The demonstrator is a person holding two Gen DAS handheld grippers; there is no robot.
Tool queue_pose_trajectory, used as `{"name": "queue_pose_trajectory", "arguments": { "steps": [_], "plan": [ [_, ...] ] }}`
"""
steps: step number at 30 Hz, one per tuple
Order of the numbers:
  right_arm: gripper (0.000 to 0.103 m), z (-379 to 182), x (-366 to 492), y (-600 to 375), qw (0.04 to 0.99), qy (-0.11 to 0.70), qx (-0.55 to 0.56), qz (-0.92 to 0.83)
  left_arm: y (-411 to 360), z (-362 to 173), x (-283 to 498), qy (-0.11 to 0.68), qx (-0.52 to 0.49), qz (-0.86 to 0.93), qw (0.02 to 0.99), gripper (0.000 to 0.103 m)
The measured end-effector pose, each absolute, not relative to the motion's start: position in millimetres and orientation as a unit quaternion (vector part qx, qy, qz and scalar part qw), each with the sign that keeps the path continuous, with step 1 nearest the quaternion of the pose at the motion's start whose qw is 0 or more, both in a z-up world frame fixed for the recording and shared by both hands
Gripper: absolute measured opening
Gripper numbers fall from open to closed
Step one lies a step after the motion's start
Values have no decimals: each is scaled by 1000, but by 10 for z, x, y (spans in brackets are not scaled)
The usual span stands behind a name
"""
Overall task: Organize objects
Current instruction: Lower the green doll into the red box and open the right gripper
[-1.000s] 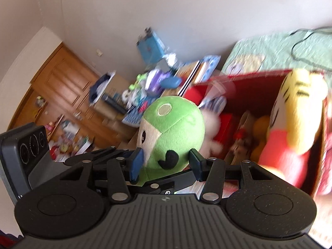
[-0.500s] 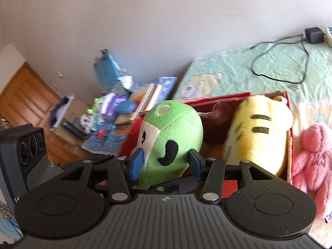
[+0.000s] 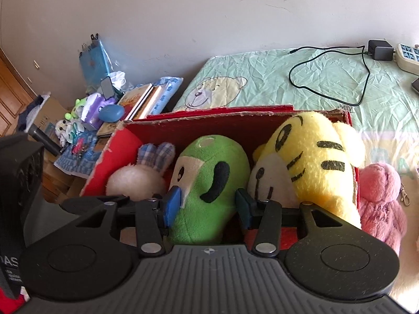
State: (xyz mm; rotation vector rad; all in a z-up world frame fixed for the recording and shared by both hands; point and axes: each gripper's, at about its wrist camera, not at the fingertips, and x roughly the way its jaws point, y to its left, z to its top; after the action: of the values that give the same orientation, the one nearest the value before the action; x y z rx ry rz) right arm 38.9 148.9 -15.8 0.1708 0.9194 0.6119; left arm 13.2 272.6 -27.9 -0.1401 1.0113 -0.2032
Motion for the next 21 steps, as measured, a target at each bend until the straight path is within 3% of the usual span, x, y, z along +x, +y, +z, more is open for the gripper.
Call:
{"name": "queue_pose_trajectory", "arguments": {
  "steps": [21],
  "plan": [
    [52, -168, 262, 1361, 849, 423, 125, 291, 2638, -359, 221, 491, -3, -81, 867, 94]
  ]
}}
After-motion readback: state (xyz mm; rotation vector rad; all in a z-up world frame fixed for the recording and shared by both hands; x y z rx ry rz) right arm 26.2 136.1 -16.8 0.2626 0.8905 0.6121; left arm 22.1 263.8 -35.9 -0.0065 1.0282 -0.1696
